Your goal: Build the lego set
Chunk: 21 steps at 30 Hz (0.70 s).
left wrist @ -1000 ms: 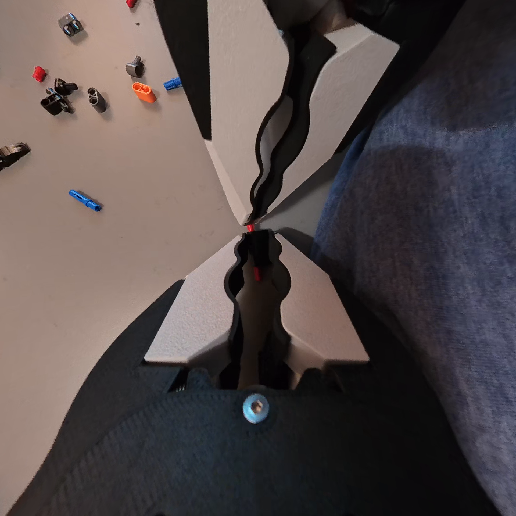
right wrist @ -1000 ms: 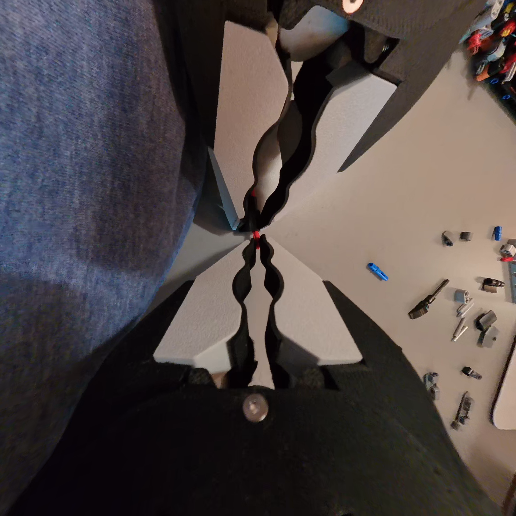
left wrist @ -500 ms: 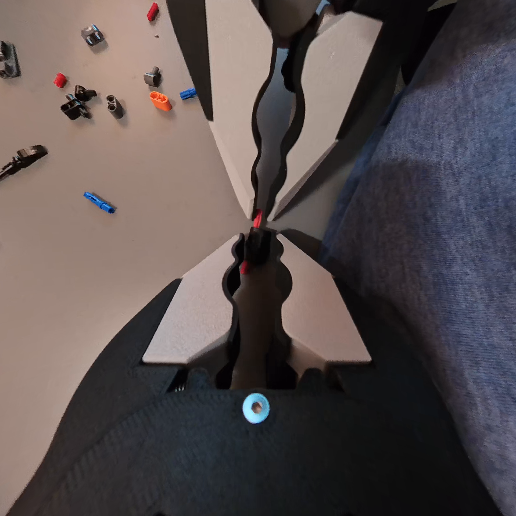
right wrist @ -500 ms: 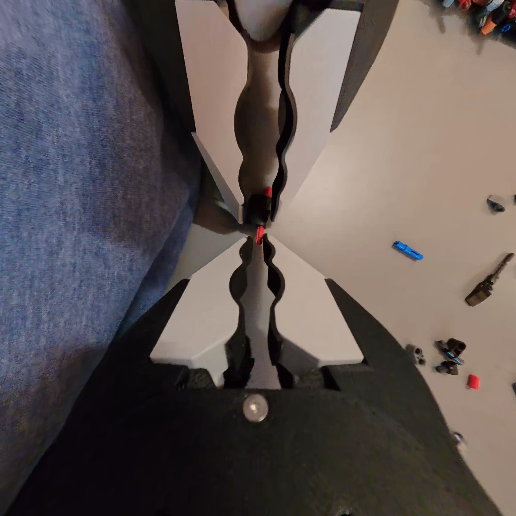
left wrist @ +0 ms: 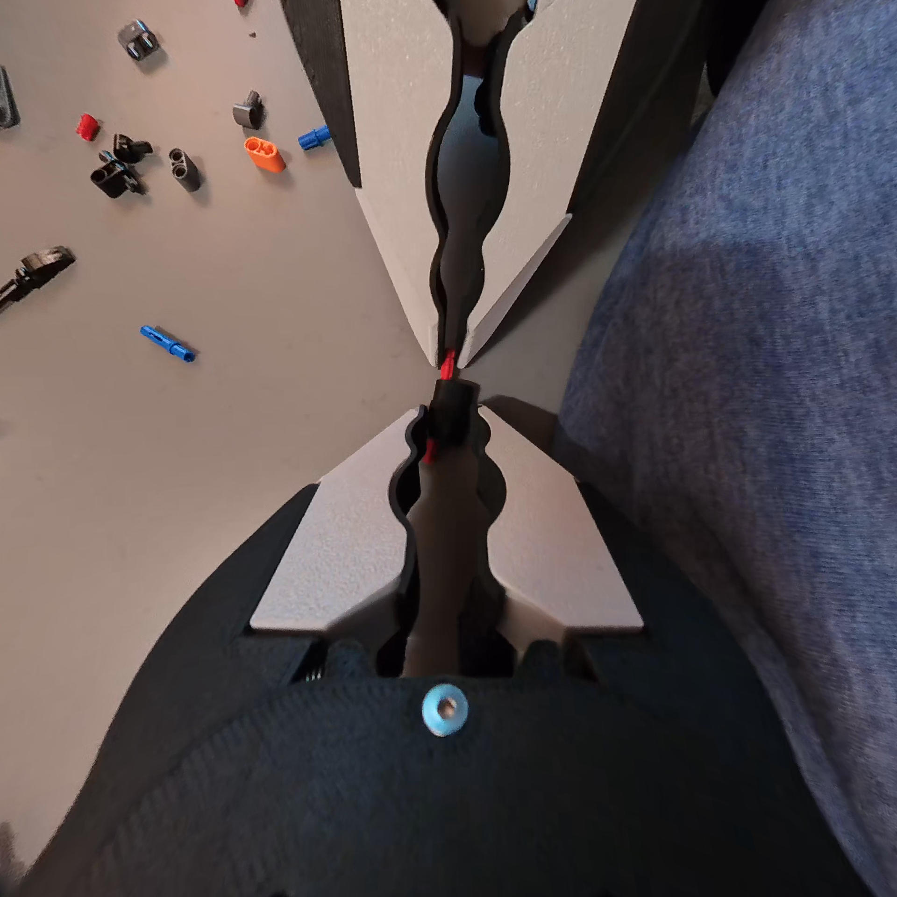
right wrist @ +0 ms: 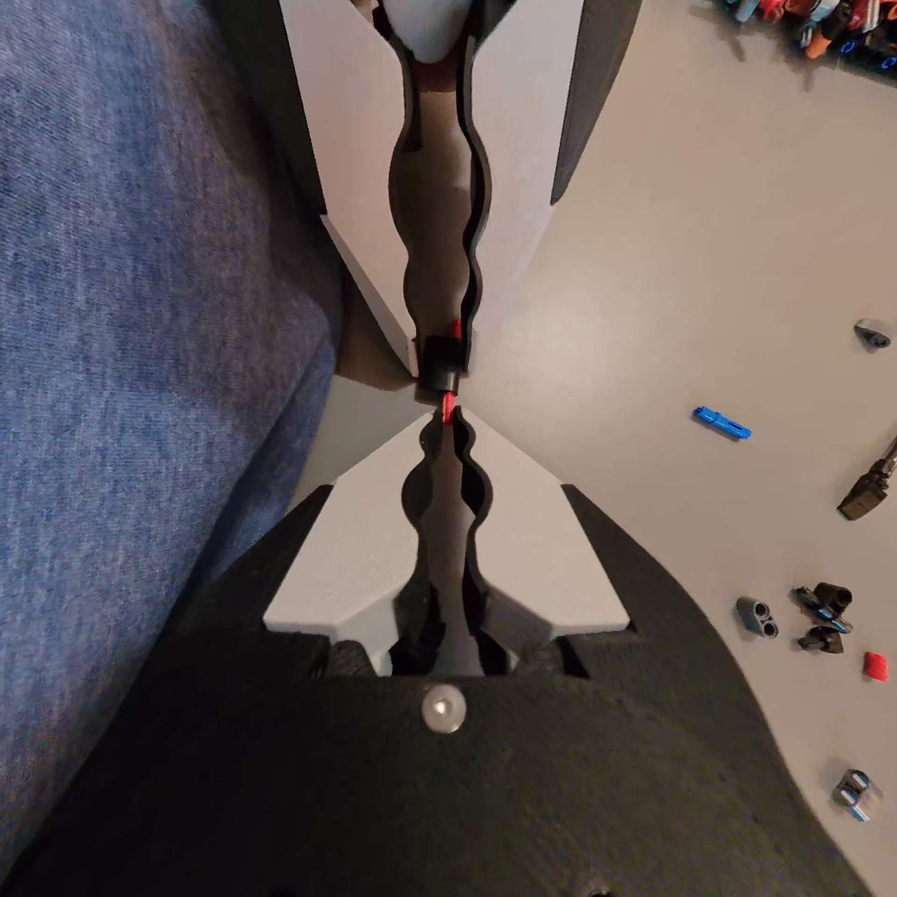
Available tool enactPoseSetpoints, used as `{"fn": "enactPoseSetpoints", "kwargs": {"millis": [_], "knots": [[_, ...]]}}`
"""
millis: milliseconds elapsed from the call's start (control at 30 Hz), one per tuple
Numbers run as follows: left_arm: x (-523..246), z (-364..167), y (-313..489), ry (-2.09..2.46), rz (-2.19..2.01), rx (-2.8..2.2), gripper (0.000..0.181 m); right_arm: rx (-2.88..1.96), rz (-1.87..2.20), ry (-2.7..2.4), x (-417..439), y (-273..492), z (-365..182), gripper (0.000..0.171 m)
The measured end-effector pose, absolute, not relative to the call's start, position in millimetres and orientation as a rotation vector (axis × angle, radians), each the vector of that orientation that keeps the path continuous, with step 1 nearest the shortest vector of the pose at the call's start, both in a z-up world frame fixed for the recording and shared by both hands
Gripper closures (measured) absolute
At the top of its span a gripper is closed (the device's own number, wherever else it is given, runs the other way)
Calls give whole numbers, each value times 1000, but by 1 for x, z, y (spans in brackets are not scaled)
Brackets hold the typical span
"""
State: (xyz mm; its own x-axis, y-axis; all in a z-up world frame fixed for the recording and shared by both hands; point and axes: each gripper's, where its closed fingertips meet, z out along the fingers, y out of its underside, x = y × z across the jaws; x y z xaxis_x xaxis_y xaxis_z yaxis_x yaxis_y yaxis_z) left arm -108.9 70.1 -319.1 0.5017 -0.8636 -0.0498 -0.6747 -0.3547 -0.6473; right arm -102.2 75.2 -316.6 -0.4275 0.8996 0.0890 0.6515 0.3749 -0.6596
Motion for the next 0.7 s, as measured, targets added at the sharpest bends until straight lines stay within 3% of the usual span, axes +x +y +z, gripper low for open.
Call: {"fn": "enactPoseSetpoints", "kwargs": {"millis": [33, 700], "knots": [[-109, -319, 70, 1255, -402, -2134, 166, -1341, 763, -2196, -102, 75, -317, 170], [-108, -319, 69, 1232, -404, -2085, 167, -1283, 609, -2157, -105, 74, -316, 171]]}}
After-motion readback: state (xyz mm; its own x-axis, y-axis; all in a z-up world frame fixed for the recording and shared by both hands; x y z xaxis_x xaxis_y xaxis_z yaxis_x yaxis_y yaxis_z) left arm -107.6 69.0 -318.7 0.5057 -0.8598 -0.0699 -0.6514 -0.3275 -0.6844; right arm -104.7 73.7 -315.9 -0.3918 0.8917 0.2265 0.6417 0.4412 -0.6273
